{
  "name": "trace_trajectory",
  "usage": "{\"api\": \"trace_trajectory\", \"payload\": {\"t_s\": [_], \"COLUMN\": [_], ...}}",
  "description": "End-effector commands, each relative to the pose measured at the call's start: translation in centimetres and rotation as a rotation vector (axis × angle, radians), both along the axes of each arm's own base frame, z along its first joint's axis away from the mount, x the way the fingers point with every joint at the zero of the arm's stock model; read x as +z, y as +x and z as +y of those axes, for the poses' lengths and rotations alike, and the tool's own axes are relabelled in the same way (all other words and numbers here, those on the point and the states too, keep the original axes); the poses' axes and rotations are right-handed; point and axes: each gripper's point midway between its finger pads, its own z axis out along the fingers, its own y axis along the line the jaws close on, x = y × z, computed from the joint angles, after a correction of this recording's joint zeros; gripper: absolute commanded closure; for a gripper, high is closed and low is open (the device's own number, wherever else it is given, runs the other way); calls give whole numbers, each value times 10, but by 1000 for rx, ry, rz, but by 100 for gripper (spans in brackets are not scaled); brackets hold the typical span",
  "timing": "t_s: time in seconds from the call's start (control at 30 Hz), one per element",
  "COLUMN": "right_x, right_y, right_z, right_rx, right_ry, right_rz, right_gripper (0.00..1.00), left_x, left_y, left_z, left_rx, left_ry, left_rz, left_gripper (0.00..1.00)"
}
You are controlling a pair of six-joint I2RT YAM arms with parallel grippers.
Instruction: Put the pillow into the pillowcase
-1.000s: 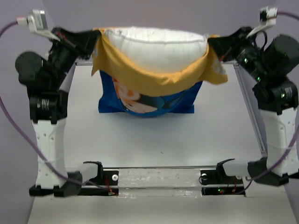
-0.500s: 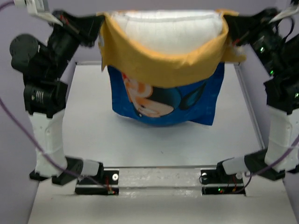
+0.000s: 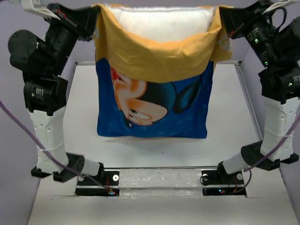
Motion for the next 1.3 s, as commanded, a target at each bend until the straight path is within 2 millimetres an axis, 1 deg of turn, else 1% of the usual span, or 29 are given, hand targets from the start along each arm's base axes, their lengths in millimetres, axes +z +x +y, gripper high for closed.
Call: {"api": "trace_trajectory", "payload": {"t_s": [0.0,0.03,0.07,0.13,0.17,0.2,0.23,0.3,0.37,0.4,0.47,0.5,0.53,0.57,0.63,0.67,0.7,0.77,0.8,0.87,0.9,0.93,1.0,1.03,1.1,1.13,1.17,1.2,1.27], "right_x": [55,64,-9,-43,4,32,55,110,111,65,4,-27,-62,-91,-71,-4,18,61,83,72,10,-7,-64,-74,-49,-24,25,45,61], "right_y": [-78,-103,-38,2,-27,-46,-59,-130,-157,-103,-66,-48,-25,-9,-13,-52,-70,-96,-128,-132,-77,-63,-20,-11,-17,-28,-65,-86,-113], "right_z": [-17,-19,1,9,-2,-10,-16,-35,-40,-21,-9,-5,2,8,-1,-17,-25,-30,-32,-27,-9,-5,5,7,5,-6,-19,-28,-34], "right_rx": [29,73,85,52,40,19,9,11,27,49,64,61,66,71,22,-5,-24,-17,17,63,73,83,67,61,56,14,-3,-20,-13], "right_ry": [49,126,99,29,48,54,66,103,105,72,84,91,80,61,47,72,65,62,68,72,34,65,44,9,6,13,48,62,69], "right_rz": [-214,-309,-128,24,-91,-170,-233,-416,-438,-290,-174,-114,-10,61,7,-150,-183,-287,-361,-328,-145,-137,1,59,7,-64,-195,-258,-320], "right_gripper": [100,100,100,100,100,100,100,100,100,100,100,100,100,100,100,100,100,100,100,100,100,100,100,100,100,100,100,100,100], "left_x": [46,11,-4,-21,-12,52,64,121,113,73,9,0,-65,-67,-17,8,53,78,71,28,10,-67,-114,-84,-45,19,40,57,40], "left_y": [-54,-22,-46,-27,-7,-61,-48,-133,-130,-91,-31,-42,17,4,-39,-52,-92,-127,-128,-98,-105,-47,-19,-27,-20,-64,-77,-87,-77], "left_z": [12,1,0,-2,4,17,12,29,27,19,-6,1,-37,-36,0,14,29,29,27,15,28,6,-5,0,-3,16,20,24,15], "left_rx": [15,-8,-44,-56,29,39,35,13,7,21,13,59,20,9,99,142,129,45,29,27,63,82,91,103,118,120,112,111,87], "left_ry": [14,18,-23,-102,-37,-54,-35,-76,-57,8,87,73,108,39,3,-21,-62,-82,-80,-71,-115,-86,-54,-50,-3,-46,-60,-70,-43], "left_rz": [-140,-58,-104,-143,-134,-260,-264,-436,-388,-208,30,38,63,-5,-122,-160,-265,-346,-337,-233,-219,-74,26,-14,-50,-185,-229,-261,-230], "left_gripper": [100,100,100,100,100,100,100,100,100,100,100,100,100,100,100,100,100,100,100,100,100,100,100,100,100,100,100,100,100]}}
